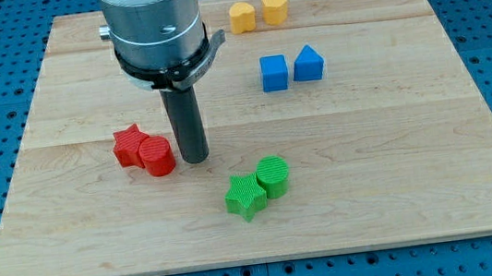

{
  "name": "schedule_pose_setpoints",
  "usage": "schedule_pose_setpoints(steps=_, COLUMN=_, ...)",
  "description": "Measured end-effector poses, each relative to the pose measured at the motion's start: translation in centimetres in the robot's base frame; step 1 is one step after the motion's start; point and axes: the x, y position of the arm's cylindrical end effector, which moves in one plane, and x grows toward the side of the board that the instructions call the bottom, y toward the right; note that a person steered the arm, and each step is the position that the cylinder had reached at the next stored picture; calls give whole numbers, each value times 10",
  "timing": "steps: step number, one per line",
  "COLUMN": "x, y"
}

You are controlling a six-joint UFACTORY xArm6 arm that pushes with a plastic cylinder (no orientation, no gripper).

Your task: Move your arm towards the bottom center

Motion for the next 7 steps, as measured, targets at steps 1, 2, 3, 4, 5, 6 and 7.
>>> schedule_pose_setpoints(steps=1, x=0, y=0)
schedule_pose_setpoints(steps=2, x=0, y=0)
schedule_pose_setpoints(steps=3, x=-2, y=0)
schedule_pose_setpoints(steps=4, x=-5, y=0)
schedule_pose_setpoints(steps=5, x=-3, y=1)
schedule_pose_setpoints(steps=6, x=-4, y=2)
schedule_pose_setpoints(steps=7, x=-4, y=23)
